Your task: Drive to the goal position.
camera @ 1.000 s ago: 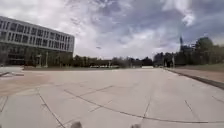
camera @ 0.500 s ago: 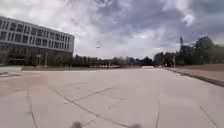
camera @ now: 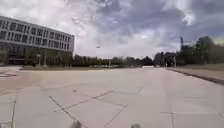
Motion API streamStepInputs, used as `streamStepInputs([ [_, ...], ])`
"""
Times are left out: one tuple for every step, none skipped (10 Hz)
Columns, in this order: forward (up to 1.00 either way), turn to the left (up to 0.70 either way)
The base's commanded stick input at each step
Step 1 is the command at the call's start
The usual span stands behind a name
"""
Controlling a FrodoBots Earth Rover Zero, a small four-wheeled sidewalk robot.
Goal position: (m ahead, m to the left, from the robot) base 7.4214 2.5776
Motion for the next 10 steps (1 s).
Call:
streamStepInputs([
  [0.70, 0.00],
  [0.70, 0.00],
  [0.70, 0.00],
  [0.70, 0.00],
  [0.70, 0.00],
  [0.70, 0.00],
  [0.70, 0.00],
  [0.70, 0.00],
  [0.70, -0.01],
  [0.70, -0.06],
])
